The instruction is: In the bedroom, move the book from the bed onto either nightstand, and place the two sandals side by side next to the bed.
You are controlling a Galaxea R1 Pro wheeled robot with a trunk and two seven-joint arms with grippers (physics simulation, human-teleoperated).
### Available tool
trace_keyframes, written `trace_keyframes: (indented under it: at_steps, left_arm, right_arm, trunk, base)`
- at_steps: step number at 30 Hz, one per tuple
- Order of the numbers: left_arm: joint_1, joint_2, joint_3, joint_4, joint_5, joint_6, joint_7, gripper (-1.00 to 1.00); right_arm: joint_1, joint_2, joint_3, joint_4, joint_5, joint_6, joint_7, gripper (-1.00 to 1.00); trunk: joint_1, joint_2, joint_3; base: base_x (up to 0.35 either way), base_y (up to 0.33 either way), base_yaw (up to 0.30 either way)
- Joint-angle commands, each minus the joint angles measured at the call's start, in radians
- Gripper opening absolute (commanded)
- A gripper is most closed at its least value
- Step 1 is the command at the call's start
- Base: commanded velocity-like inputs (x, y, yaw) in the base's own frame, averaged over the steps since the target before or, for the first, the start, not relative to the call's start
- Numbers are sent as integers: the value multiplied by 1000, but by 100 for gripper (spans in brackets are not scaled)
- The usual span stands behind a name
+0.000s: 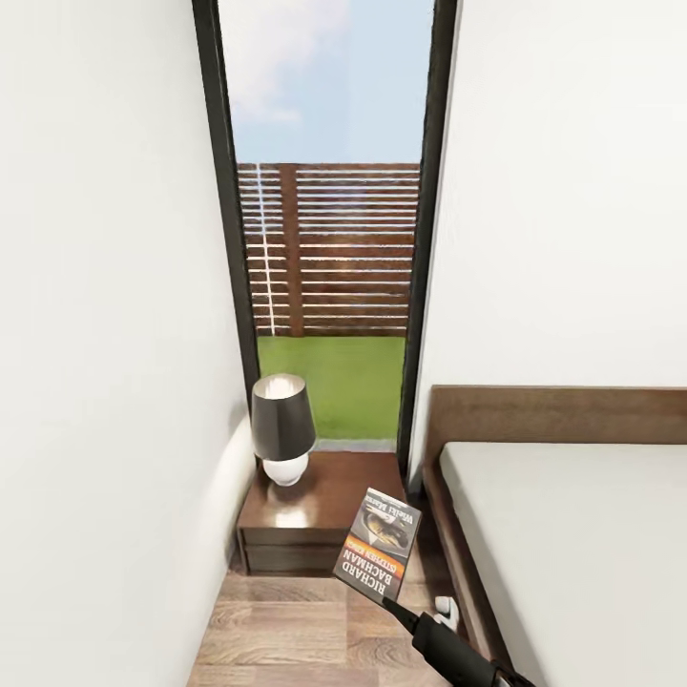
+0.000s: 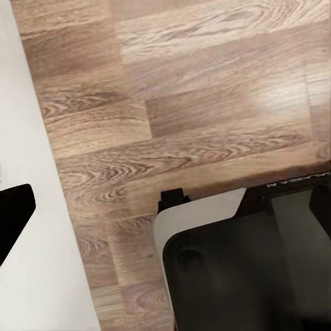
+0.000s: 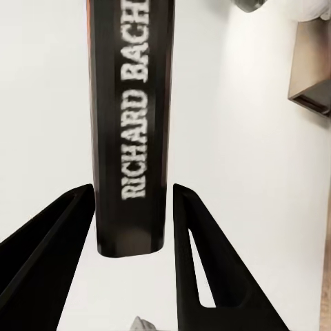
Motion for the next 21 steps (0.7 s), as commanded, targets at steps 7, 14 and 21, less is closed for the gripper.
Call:
trace_keyframes:
  at_steps: [7, 14, 21]
  left_arm:
    - [0, 1, -6, -2, 11, -4, -1, 100]
    - [0, 1, -6, -2, 11, -6, -1, 100]
    - [0, 1, -6, -2, 12, -22, -1, 100]
  right_arm:
    - [0, 0, -10, -3, 6, 10, 4, -100]
    - [0, 0, -10, -2, 6, 9, 4, -100]
    - [0, 1, -10, -1, 6, 9, 5, -100]
  trunk:
    - [1, -1, 0]
    - [1, -1, 0]
    - [1, -1, 0]
  base:
    - [308, 0, 0]
    - [298, 0, 0]
    - [203, 55, 0]
